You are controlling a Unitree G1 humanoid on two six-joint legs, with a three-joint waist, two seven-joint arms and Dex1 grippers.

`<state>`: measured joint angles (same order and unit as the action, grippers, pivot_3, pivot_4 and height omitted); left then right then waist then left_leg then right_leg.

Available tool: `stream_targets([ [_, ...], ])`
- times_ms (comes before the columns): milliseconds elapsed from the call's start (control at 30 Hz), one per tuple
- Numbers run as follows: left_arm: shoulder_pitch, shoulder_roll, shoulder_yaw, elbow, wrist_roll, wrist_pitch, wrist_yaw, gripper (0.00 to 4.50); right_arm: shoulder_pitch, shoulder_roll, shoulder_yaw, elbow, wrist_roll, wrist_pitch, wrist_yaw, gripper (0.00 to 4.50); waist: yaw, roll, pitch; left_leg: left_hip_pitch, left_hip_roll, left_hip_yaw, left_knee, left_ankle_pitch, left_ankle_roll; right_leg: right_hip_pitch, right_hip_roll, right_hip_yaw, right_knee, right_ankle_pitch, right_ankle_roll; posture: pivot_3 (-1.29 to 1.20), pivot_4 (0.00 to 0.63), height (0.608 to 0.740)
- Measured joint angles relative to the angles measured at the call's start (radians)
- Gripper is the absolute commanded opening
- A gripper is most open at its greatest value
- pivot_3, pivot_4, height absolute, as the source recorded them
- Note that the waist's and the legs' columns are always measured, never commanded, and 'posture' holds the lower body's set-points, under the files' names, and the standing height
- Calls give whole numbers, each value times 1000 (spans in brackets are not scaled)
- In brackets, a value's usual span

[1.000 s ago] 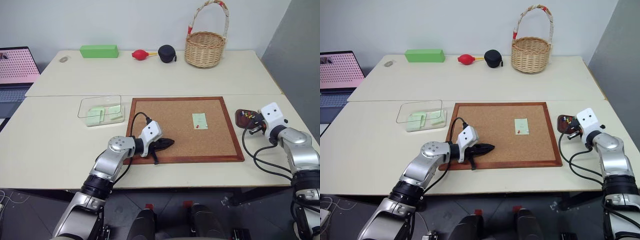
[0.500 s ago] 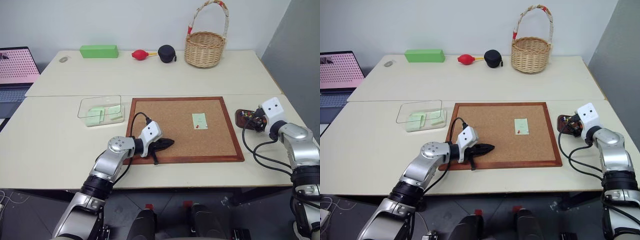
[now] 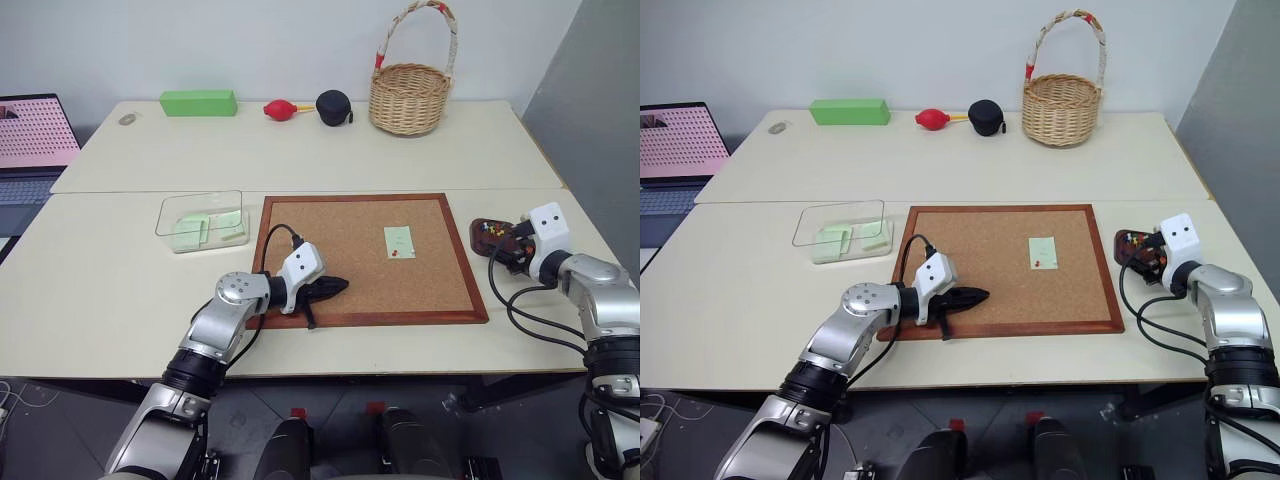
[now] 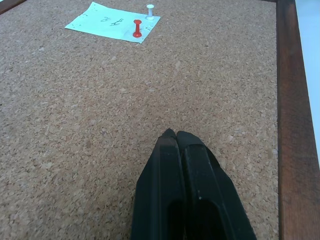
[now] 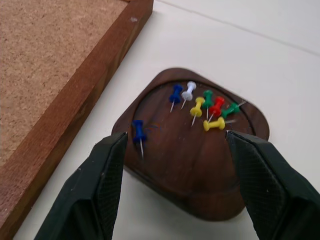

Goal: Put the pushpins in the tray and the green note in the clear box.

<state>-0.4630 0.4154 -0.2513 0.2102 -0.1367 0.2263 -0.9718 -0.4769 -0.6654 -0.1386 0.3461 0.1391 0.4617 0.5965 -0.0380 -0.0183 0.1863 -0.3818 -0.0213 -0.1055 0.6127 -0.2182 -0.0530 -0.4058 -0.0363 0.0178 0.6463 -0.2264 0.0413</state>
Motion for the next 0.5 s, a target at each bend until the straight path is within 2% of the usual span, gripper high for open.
stream_targets([
  [267, 1, 2, 0, 0, 2, -3, -1, 0, 52, 49, -16, -203, 131, -9, 124, 3313, -1, 0, 0, 0, 1, -1, 0, 0, 0, 0, 0, -1, 0, 0, 0, 0, 150, 740],
  [500, 0, 4, -1, 2, 5, -10, -2, 0, 64, 156, 71, -198, 125, -45, 120, 3313, -3, 0, 0, 1, 0, -1, 0, 0, 0, 0, 0, -1, 0, 0, 0, 0, 150, 740],
])
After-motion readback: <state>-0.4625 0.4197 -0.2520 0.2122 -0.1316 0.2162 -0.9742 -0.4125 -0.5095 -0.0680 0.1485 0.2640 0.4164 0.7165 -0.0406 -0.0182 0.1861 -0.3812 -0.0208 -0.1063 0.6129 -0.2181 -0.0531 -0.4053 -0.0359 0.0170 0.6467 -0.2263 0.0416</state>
